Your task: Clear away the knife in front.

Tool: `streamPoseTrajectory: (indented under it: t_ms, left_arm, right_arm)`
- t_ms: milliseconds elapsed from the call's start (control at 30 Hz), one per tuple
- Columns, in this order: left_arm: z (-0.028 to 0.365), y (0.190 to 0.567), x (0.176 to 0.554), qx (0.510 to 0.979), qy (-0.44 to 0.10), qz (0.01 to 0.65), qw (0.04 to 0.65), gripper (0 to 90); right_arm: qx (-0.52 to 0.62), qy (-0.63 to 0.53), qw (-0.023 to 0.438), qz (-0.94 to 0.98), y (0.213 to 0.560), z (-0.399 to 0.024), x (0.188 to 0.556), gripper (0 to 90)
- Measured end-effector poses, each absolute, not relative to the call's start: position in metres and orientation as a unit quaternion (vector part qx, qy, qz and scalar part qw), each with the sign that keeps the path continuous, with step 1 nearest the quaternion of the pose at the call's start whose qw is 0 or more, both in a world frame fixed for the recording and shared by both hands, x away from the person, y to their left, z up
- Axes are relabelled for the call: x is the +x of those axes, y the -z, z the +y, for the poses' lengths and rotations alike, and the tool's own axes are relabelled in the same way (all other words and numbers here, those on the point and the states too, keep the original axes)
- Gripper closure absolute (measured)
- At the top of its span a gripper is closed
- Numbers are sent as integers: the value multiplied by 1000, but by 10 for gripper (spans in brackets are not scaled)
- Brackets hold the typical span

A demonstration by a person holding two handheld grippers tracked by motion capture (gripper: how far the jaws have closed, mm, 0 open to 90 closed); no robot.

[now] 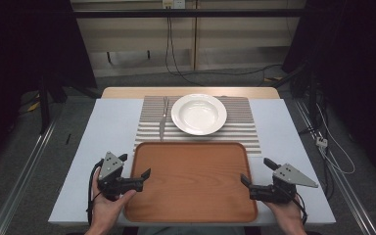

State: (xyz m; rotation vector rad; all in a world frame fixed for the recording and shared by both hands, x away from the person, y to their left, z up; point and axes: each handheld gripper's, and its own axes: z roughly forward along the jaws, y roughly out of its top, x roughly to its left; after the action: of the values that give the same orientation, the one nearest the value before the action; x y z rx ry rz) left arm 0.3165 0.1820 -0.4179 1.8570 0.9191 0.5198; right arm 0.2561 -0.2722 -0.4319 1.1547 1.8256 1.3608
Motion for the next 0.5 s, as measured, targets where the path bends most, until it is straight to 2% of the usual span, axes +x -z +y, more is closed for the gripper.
streamPoseTrajectory:
  t_ms: [400,500]
  left_arm:
    - [178,417,323,772,-196,377,472,60]
    - [175,415,327,778,-162,385,469,60]
  right_arm:
    - [442,-515,274,682,433,-274,259,14]
    - [447,-517,268,679,434,-274,260,14]
